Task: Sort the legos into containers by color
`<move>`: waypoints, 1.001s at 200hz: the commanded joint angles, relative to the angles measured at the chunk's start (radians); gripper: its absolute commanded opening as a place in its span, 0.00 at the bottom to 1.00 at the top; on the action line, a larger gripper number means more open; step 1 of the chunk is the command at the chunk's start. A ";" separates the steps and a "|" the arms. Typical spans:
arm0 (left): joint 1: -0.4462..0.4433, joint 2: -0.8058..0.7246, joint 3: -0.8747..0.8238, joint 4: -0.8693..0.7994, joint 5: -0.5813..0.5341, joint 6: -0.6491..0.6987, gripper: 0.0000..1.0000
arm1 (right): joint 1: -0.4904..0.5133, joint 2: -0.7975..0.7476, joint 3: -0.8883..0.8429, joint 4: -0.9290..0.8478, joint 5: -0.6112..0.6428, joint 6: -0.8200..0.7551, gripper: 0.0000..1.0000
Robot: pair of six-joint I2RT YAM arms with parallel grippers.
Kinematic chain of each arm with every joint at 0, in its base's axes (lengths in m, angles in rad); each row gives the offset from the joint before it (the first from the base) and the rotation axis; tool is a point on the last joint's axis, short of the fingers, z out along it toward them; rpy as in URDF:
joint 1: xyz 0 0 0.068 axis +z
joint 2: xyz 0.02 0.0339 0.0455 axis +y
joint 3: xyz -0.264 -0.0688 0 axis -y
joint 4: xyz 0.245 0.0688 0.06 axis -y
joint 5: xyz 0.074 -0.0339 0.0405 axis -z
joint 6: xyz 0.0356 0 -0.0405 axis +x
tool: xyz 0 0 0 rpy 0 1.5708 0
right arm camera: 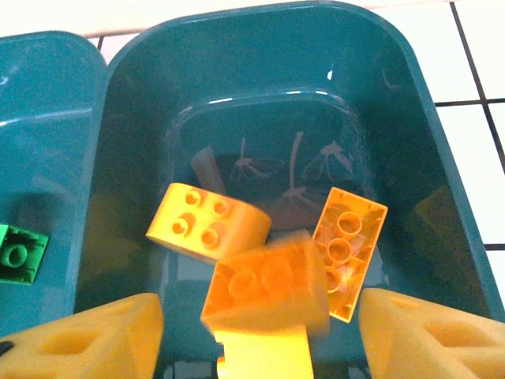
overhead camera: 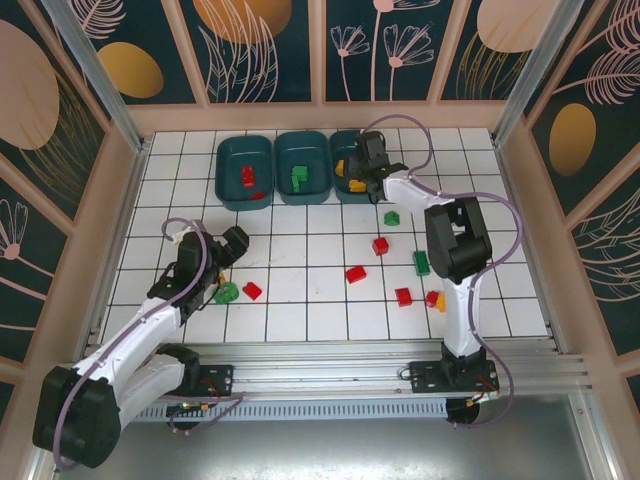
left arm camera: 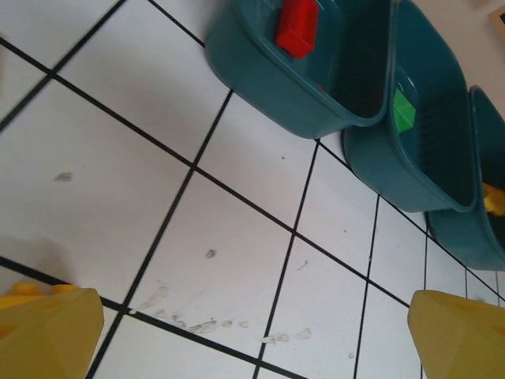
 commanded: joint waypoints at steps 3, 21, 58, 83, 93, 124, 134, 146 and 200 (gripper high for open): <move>-0.001 -0.039 0.032 -0.090 -0.067 0.030 0.98 | 0.002 -0.070 0.023 -0.024 0.004 -0.010 0.70; -0.001 -0.048 0.071 -0.145 -0.117 0.035 0.99 | 0.012 -0.164 -0.071 0.006 0.004 -0.007 0.70; 0.018 -0.044 0.068 -0.153 -0.214 0.041 0.97 | 0.093 -0.455 -0.488 0.219 -0.039 0.027 0.70; 0.090 0.014 0.058 -0.094 -0.183 0.057 0.95 | 0.152 -0.581 -0.706 0.327 -0.011 0.040 0.69; 0.120 0.054 0.062 -0.077 -0.163 0.058 0.95 | 0.155 -0.614 -0.767 0.358 -0.019 0.060 0.68; 0.167 0.219 0.155 -0.096 -0.255 0.119 0.92 | 0.158 -0.670 -0.930 0.482 -0.037 0.113 0.65; 0.182 0.283 0.191 -0.093 -0.267 0.147 0.88 | 0.161 -0.680 -0.969 0.517 -0.031 0.126 0.65; 0.191 0.369 0.232 -0.089 -0.294 0.182 0.86 | 0.163 -0.692 -0.997 0.536 -0.023 0.141 0.63; 0.286 0.674 0.408 -0.127 -0.184 0.308 0.72 | 0.164 -0.805 -1.112 0.629 0.119 0.190 0.62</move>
